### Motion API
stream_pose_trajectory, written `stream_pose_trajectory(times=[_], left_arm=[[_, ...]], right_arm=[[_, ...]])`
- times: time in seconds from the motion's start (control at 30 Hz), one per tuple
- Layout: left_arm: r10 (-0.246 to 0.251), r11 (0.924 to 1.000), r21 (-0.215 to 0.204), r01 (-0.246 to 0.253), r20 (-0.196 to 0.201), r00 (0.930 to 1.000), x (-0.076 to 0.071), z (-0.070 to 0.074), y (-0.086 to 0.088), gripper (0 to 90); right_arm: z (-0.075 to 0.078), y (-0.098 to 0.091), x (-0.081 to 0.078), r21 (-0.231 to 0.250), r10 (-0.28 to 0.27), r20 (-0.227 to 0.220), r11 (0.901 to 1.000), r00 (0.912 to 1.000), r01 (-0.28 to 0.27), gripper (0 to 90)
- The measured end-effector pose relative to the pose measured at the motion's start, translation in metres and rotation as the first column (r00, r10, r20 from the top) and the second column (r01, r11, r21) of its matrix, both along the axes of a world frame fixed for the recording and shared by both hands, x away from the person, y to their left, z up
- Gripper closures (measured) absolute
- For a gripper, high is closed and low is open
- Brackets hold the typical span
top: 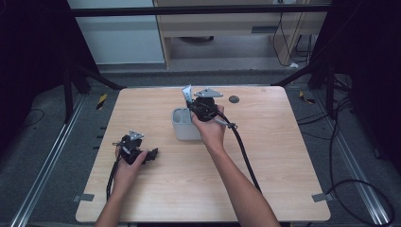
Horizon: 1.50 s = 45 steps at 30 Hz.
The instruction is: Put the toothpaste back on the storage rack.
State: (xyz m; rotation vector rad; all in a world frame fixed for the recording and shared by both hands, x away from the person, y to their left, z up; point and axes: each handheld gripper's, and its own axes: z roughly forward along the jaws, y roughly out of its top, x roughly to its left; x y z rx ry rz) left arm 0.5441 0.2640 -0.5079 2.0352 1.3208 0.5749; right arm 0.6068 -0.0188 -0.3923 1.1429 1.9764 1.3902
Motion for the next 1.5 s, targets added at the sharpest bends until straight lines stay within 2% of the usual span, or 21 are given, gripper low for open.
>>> stream_pose_trajectory(times=[1.5], left_arm=[[0.000, 1.0000, -0.001, 0.000, 0.000, 1.0000, 0.0000, 0.0000, 0.0000, 0.0]], right_arm=[[-0.0089, -0.0009, 0.0022, -0.032, -0.006, -0.034, 0.9995, 0.9994, 0.005, 79.5]])
